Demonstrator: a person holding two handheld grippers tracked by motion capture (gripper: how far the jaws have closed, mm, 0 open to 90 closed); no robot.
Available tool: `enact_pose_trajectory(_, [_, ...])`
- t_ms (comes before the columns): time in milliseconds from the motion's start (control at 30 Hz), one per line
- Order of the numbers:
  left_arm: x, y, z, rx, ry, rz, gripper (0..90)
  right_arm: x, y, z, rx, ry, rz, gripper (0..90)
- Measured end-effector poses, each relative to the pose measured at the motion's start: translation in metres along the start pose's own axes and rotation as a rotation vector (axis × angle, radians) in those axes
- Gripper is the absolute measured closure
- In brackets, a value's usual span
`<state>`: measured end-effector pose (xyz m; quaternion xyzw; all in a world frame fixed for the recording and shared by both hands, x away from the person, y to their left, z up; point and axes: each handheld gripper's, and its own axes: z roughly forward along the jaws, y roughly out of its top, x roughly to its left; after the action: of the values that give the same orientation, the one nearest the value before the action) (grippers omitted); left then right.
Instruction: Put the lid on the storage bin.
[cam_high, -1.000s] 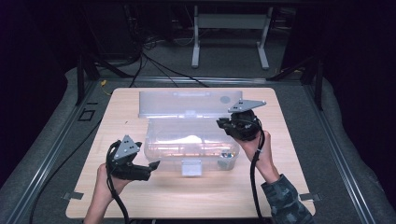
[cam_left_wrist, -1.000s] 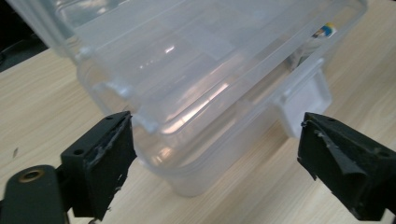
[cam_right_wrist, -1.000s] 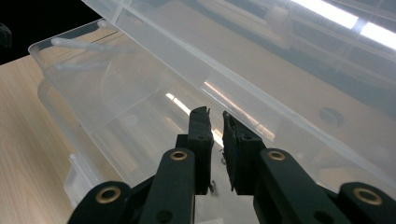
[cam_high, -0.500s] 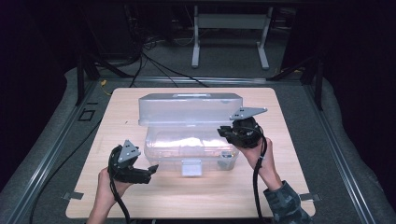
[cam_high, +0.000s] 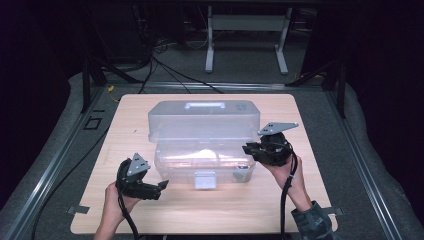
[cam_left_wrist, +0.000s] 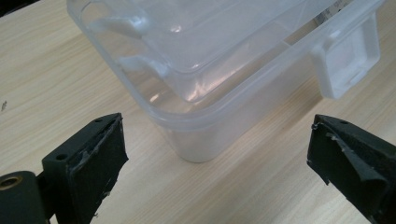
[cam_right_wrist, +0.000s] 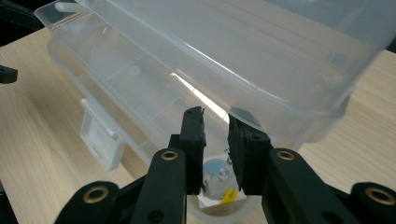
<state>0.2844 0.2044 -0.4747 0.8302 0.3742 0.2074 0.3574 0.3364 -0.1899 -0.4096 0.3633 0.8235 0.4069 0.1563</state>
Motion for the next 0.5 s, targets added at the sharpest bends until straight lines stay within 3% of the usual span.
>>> enact_pose_trajectory(500, [0.006,-0.01,0.005,0.035,-0.003,-0.031,3.0,-0.002,-0.027,-0.005,0.006,-0.017,0.028,71.4])
